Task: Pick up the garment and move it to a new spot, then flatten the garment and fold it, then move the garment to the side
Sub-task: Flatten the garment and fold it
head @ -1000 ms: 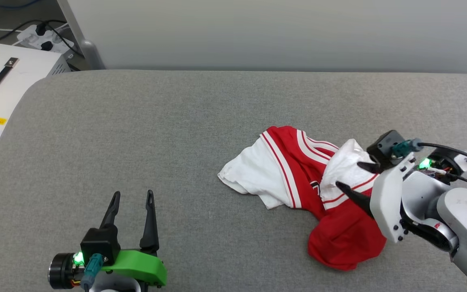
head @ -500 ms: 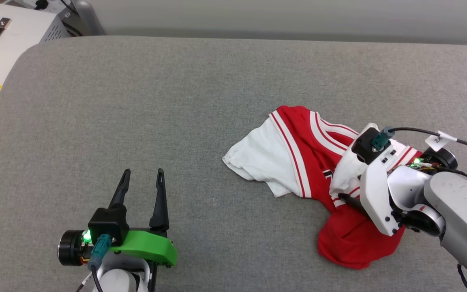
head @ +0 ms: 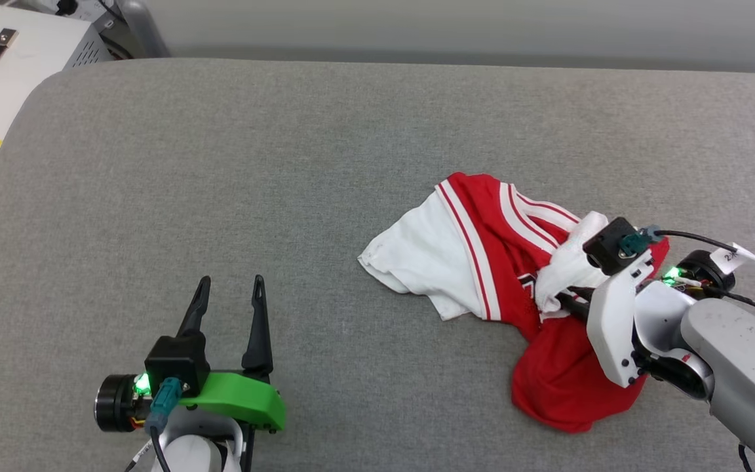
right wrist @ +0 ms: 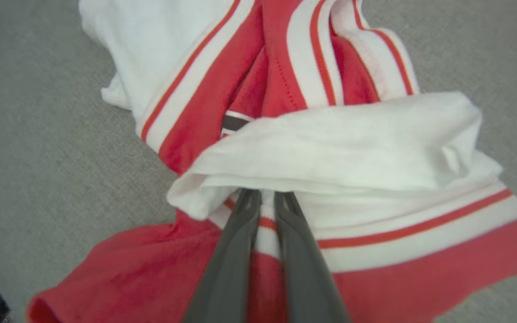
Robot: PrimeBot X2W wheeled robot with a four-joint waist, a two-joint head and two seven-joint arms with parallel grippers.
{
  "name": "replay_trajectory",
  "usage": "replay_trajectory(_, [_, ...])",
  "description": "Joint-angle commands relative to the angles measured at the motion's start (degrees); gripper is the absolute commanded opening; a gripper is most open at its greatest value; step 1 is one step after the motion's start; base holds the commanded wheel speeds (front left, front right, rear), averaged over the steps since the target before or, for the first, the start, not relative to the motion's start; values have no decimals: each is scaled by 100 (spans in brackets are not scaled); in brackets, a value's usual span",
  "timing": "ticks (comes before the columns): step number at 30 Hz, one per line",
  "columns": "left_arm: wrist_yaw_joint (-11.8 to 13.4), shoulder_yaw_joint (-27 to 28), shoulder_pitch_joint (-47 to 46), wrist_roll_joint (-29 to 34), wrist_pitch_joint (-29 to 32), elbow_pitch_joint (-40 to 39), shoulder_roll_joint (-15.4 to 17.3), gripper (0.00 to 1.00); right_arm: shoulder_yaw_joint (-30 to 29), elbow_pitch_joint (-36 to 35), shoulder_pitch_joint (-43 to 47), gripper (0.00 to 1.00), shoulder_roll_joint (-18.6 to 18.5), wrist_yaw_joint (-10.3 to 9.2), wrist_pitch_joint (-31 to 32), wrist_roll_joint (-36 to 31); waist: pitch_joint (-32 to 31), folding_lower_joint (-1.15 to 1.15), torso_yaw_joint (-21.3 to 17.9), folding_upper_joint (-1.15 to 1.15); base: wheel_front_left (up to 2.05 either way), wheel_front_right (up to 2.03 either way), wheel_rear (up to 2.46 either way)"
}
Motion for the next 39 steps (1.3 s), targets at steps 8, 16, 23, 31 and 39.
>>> replay_trajectory(8, [29,41,151,-58,-33,14,-25,100,-608,-522,399,0,-277,-4,-1234,285,-296,0,-303,0,0,0,0])
replay_trajectory(16, [52,-19,223,-101,-33,20,-25,100,-1897,-402,1143,0,-550,-4,-2120,1157,-324,0,-368,0,0,0,0])
replay_trajectory(23, [67,-50,263,-116,-33,40,-25,100,-3110,329,2192,0,-733,-4,-2971,1945,-297,0,-329,0,0,0,0])
replay_trajectory(31, [85,-27,301,-110,-33,61,-25,100,-3594,1126,2943,0,-630,-4,-3115,1947,-293,0,-376,0,0,0,0])
replay_trajectory(39, [92,-59,290,-113,-33,106,-25,100,-3663,1714,2948,32,-278,-4,-3042,1682,-368,0,-427,0,0,0,0])
